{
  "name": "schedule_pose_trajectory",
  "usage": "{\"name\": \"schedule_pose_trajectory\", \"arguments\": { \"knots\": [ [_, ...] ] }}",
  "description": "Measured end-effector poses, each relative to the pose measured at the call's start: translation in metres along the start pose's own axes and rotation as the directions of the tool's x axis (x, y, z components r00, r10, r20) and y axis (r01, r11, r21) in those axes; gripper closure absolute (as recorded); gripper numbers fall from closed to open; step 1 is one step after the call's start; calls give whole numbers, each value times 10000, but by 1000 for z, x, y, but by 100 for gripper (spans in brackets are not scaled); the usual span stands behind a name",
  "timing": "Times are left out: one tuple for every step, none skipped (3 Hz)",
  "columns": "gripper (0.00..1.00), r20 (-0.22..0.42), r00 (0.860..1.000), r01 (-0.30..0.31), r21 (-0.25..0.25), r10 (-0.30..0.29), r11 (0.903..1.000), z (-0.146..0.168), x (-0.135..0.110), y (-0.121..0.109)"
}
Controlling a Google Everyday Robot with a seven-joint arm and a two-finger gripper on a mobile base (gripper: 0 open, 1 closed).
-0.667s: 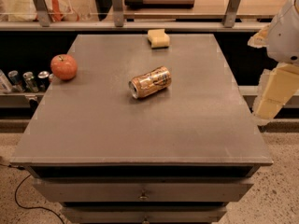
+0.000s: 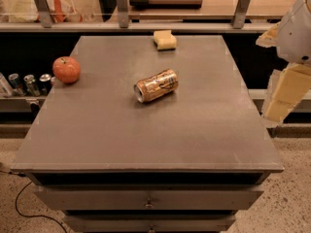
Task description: Pick orange can
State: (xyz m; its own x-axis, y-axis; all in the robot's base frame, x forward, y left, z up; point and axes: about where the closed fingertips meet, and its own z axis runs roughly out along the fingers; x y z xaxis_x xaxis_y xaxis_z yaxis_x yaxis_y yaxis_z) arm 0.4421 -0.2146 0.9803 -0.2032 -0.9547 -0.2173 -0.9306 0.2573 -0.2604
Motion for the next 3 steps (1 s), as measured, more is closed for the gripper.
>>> {"name": "schedule_pose_trajectory", "arguments": {
  "knots": [
    [0, 183, 9953, 953, -69, -952, 9954, 8, -13, -13],
    [0, 345, 9699, 2421, -251, -2412, 9699, 25, -34, -33],
    [0, 328, 9163, 4004, -530, -3991, 9148, 50, -53, -48]
  ]
}}
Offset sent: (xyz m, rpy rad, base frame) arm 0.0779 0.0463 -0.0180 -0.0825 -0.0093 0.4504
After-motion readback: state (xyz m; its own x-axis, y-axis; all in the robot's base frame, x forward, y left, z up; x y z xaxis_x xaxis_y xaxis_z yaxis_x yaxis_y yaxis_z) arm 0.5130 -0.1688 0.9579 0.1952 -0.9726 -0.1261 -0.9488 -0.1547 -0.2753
